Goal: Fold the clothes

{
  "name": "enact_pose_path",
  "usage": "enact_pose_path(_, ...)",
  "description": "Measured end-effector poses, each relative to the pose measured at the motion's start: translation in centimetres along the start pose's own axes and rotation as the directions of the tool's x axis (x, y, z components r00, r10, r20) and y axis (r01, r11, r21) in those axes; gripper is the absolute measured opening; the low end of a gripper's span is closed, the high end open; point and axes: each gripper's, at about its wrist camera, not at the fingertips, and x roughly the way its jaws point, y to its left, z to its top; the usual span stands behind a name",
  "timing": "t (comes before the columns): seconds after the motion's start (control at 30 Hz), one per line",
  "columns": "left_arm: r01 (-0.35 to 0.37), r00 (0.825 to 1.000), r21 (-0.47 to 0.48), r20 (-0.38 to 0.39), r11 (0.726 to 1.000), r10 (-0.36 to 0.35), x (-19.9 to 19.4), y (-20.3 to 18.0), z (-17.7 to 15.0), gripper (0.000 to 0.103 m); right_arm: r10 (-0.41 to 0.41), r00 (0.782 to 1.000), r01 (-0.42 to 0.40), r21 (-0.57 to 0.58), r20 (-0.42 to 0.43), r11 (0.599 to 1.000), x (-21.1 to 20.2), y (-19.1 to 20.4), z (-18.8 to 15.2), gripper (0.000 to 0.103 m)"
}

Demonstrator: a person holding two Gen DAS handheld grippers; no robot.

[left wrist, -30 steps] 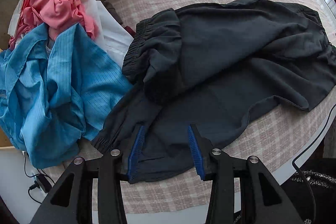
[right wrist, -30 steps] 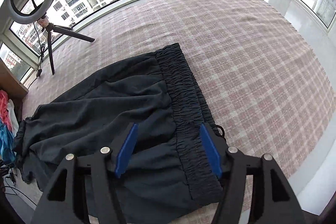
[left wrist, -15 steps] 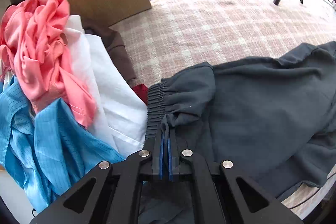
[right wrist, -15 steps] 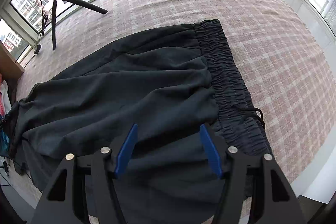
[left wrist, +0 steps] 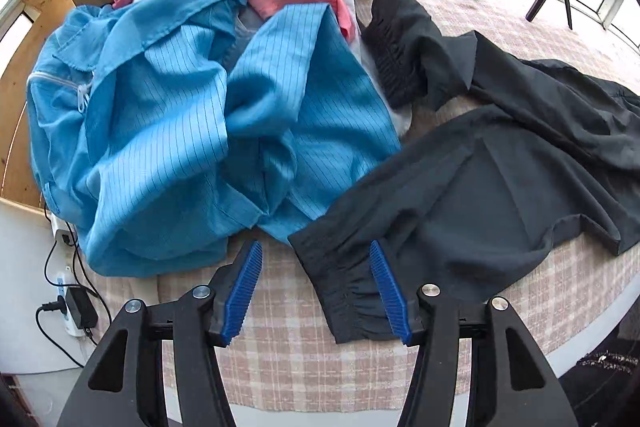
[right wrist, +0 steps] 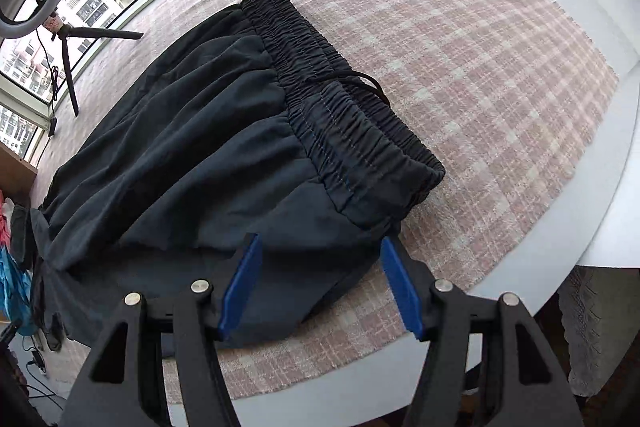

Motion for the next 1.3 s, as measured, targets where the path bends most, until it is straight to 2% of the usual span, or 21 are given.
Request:
enact_pose_path(0.13,0.043,0.996,-0.116,-0.076,0.992,-0.052,4.5,0.1,-2.1,0.054,-0.026,1.0,0.026,0.058,-0.006,0.998,1.5,-1.2,-2.2,0.061)
enact_pose_path(0.2,0.037,0.997,-0.143,-0.058,0.989,-0.046,5.4,-0.1,-1.8,0.053,-0.029,1.0,0.029,0.071,-0.001,0.997,1.8,-1.5,-2.6,0.061)
enact_pose_path(0.27,0.049,0.998,-0.162,-0.029,0.986,-0.054,5.8,-0.4,-1.5,0.042,-0.023,1.0,0.022,0.089,0.008,0.996,1.8,-2.0,-2.9,0.061)
enact_pose_path(0.3,0.069,0.997,-0.167,-0.009,0.984,-0.072,5.7,-0.6,-1.3,0.028,-0.012,1.0,0.011,0.107,0.017,0.994,1.6,-2.3,-3.2,0.061)
enact_pose_path(0.4,0.084,0.996,-0.133,0.016,0.988,-0.083,4.9,-1.2,-1.2,0.026,0.022,0.999,-0.028,0.152,0.043,0.988,0.7,-3.5,-3.8,0.061)
enact_pose_path(0.53,0.094,0.995,-0.12,0.052,0.988,-0.088,2.6,-1.3,-1.5,0.026,0.061,0.996,-0.069,0.15,0.059,0.986,0.6,-3.7,-3.7,0.063)
enact_pose_path(0.67,0.103,0.992,-0.134,0.092,0.986,-0.091,-0.1,-0.7,-1.3,0.025,0.085,0.992,-0.098,0.141,0.089,0.985,1.3,-3.3,-2.1,0.063)
enact_pose_path(0.8,0.11,0.987,-0.137,0.133,0.984,-0.092,-2.7,-0.1,-0.6,0.024,0.162,0.981,-0.176,0.13,0.109,0.976,2.8,-3.2,-0.5,0.062)
enact_pose_path(0.83,0.105,0.986,-0.135,0.144,0.985,-0.086,-3.4,0.4,-1.1,0.024,0.175,0.978,-0.188,0.121,0.11,0.975,3.1,-3.0,-0.3,0.051)
enact_pose_path(0.87,0.106,0.984,-0.133,0.154,0.986,-0.085,-4.0,1.4,-2.0,0.024,0.177,0.978,-0.189,0.113,0.108,0.975,3.2,-2.8,-0.1,0.015)
enact_pose_path(0.9,0.106,0.982,-0.13,0.167,0.986,-0.083,-4.7,2.0,-2.4,0.024,0.178,0.979,-0.189,0.115,0.103,0.975,3.1,-2.8,0.0,0.005)
enact_pose_path(1.0,0.104,0.975,-0.122,0.207,0.987,-0.077,-6.8,3.3,-3.6,0.024,0.237,0.959,-0.258,0.133,0.158,0.957,0.5,-3.4,-0.2,0.005)
enact_pose_path(1.13,0.131,0.97,-0.122,0.219,0.984,-0.102,-9.0,5.2,-5.0,0.024,0.244,0.942,-0.271,0.093,0.229,0.958,-4.9,-3.5,-0.3,0.005)
enact_pose_path(1.2,0.093,0.978,-0.098,0.195,0.991,-0.072,-8.3,5.5,-5.7,0.024,0.193,0.955,-0.219,0.097,0.226,0.971,-5.6,-3.2,-0.2,0.005)
enact_pose_path(1.3,0.1,0.99,-0.092,0.106,0.991,-0.09,-5.1,5.5,-6.8,0.025,0.084,0.981,-0.105,0.11,0.176,0.988,-4.2,-2.8,0.0,0.005)
